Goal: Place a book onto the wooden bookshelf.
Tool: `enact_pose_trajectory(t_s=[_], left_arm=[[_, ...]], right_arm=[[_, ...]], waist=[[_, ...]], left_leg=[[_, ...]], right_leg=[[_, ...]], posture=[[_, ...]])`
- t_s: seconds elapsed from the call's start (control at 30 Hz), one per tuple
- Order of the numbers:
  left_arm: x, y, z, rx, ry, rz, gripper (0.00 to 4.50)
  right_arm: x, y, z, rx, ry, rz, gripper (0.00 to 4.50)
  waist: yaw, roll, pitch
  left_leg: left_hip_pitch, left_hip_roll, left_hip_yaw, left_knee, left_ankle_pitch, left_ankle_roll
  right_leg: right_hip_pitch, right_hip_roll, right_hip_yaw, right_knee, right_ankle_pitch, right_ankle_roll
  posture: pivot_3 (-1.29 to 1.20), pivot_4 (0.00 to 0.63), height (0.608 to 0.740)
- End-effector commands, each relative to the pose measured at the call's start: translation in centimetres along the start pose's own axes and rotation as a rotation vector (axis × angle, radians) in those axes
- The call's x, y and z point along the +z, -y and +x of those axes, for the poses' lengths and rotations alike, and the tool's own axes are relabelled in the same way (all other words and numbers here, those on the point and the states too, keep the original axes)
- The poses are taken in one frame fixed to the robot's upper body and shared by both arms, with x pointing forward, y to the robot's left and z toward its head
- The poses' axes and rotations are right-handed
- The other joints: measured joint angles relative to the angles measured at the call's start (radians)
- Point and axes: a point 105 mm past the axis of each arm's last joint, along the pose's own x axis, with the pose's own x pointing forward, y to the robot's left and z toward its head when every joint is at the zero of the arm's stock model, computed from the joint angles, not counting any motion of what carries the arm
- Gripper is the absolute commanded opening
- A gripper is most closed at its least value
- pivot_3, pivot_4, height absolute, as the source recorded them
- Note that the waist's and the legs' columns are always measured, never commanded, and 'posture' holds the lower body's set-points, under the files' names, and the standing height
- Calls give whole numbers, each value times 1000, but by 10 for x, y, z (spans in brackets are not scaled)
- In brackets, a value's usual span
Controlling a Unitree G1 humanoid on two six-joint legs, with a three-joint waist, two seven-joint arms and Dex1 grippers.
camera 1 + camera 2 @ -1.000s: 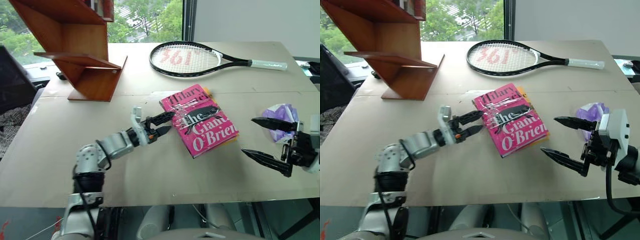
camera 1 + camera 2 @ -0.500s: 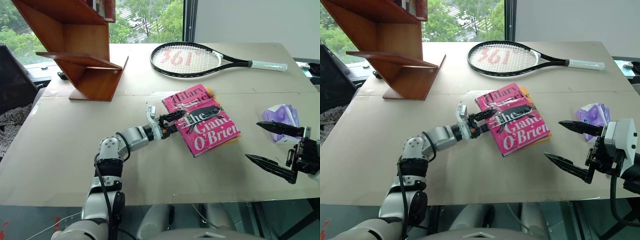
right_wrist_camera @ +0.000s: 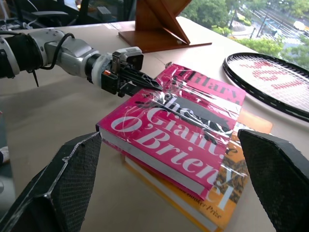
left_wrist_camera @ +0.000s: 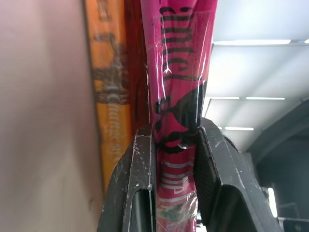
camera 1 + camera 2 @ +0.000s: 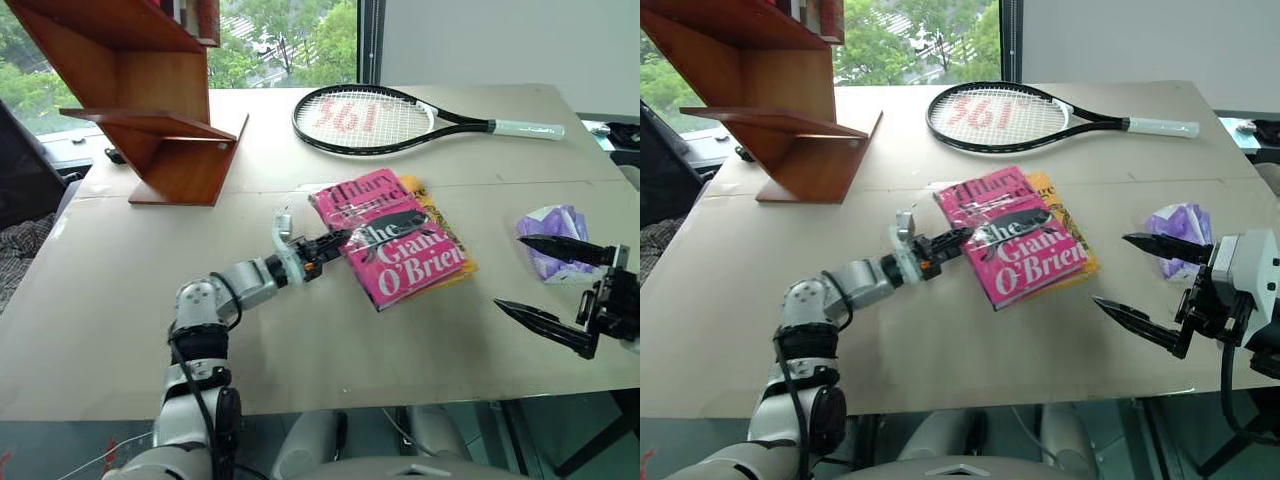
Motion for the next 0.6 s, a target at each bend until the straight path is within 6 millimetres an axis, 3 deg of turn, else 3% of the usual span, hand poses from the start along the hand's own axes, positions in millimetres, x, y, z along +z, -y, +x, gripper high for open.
enact_pose_trajectory(t_s=[0.03, 0.13, 0.23, 0.33, 0.4, 0.5, 0.6], left_arm=[[21, 58, -18, -116, 65, 240, 457], [29, 98, -29, -131, 96, 514, 457], [39, 143, -39, -82, 147, 916, 457], [61, 176, -53, 6, 240, 1309, 457], [89, 200, -68, 121, 332, 1714, 457], [121, 214, -86, 318, 281, 2241, 457], [145, 215, -100, 477, 123, 2564, 457]], right_arm=[[6, 3, 7, 18, 42, -36, 4500], [11, 10, 13, 22, 90, -42, 4500], [18, 24, 23, -1, 168, -59, 4500], [26, 31, 33, 6, 240, -65, 4500], [31, 35, 41, 20, 286, -64, 4500], [33, 37, 49, 43, 317, -66, 4500], [34, 35, 54, 59, 333, -69, 4500]], waist=[[6, -1, 0], [8, -3, 2], [5, -3, 2], [4, -3, 2], [0, -2, 3], [2, -2, 3], [6, -2, 3]], left_leg=[[0, 0, 0, 0, 0, 0], [-1, -1, -1, 0, 0, 0], [-2, -2, -2, 0, 0, 0], [-1, -2, -1, -1, 0, 0], [-1, -2, 0, -3, 0, 0], [0, -1, 3, -7, 1, -1], [-1, -1, 3, -10, 1, -1]], right_leg=[[0, 0, 0, 0, 0, 0], [0, 0, -1, -1, 0, 0], [0, 0, -3, -2, 0, 0], [0, 1, -2, -2, 0, 0], [0, 2, -2, -2, 0, 0], [-2, 3, 0, -3, 0, -1], [-4, 2, 0, -5, 0, -1]], posture=[[0, 150, 740], [0, 150, 740], [0, 150, 740], [0, 150, 740], [0, 150, 740], [0, 150, 740], [0, 150, 740]])
